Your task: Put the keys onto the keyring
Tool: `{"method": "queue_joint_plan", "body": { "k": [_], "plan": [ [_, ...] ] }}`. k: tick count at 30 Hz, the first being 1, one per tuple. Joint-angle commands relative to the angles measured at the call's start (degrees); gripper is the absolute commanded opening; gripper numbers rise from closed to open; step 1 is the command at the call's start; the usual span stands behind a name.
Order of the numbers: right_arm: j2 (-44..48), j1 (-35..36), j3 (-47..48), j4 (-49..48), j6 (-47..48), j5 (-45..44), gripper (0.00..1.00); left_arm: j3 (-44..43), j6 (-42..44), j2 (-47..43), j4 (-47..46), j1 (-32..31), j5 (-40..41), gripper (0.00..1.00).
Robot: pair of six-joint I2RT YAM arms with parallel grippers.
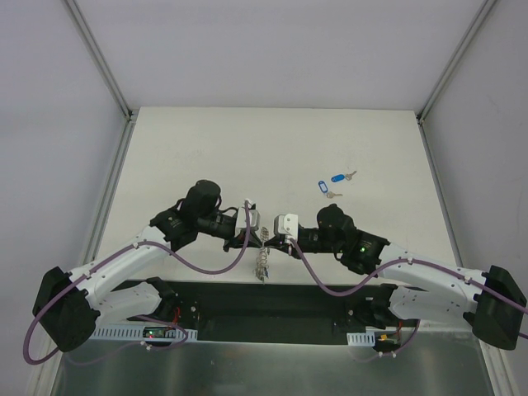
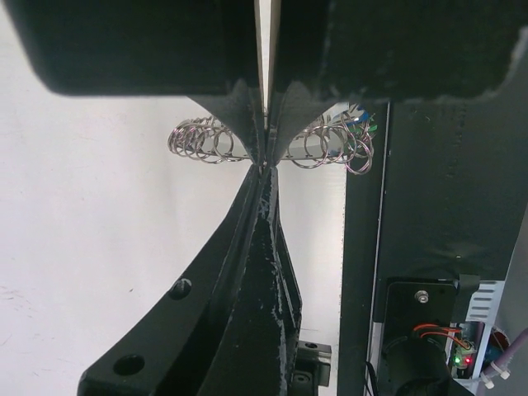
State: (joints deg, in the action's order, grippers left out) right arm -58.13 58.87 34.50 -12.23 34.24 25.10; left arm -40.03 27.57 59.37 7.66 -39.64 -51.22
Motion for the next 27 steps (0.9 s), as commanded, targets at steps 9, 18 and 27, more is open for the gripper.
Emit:
{"method": "queue_joint_plan", "body": {
  "k": [9, 18, 27],
  "plan": [
    [1.53, 0.28, 2.50, 2.47, 3.02, -0.84, 0.05, -2.60, -4.45, 0.30, -6.43, 2.63, -5.29, 0.00],
    [1.00, 0.37, 2.85, 3.00, 3.03, -0.93, 0.04, -2.25, -6.65, 0.30, -7.48, 3.34, -5.56, 0.00],
    [0.21, 0.63, 3.03, 2.39, 2.68, -1.72, 0.04, -2.16, -9.55, 1.27, -10.74, 3.43, -6.43, 0.00]
  ]
}}
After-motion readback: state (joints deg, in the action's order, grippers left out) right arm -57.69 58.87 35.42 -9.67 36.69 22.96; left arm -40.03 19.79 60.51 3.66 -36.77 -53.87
